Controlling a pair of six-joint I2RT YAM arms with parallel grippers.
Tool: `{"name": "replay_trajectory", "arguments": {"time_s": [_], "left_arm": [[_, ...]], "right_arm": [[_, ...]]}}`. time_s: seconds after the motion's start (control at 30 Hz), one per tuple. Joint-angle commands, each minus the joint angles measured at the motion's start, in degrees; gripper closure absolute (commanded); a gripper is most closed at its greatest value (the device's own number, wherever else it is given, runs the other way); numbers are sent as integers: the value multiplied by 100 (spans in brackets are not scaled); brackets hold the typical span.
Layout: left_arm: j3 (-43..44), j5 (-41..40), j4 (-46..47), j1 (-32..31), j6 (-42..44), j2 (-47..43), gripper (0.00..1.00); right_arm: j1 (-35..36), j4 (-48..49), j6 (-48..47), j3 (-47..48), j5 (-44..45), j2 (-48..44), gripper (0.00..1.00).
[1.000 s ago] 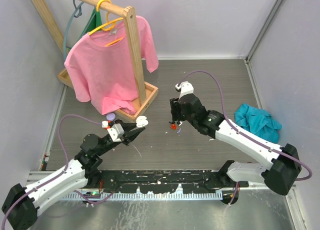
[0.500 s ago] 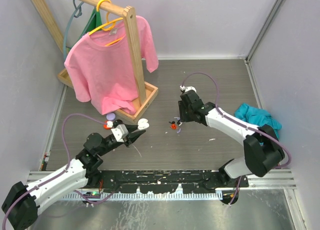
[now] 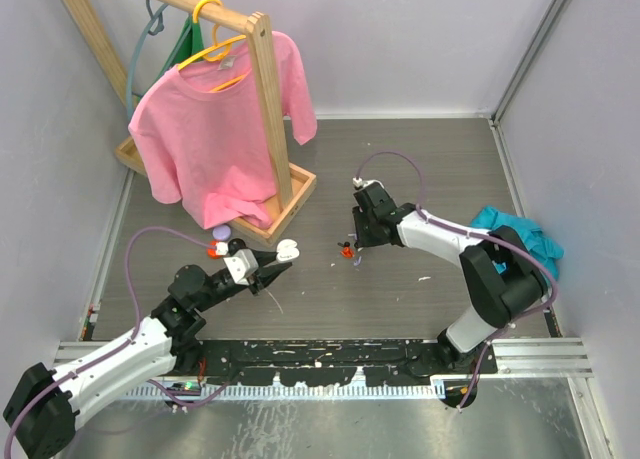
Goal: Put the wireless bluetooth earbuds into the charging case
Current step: Pick up the earbud from the center of the board.
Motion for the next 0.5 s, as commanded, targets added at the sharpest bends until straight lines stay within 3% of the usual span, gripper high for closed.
{"name": "replay_trajectory", "arguments": {"time_s": [0.0,0.47], "left_arm": [[135,88,190,-19,116,-30,100],[153,126,181,-18,121,26,100]], "right_arm": [[-65,382,70,89,-46,96,68],[-100,252,55,27,31,447,73]]}}
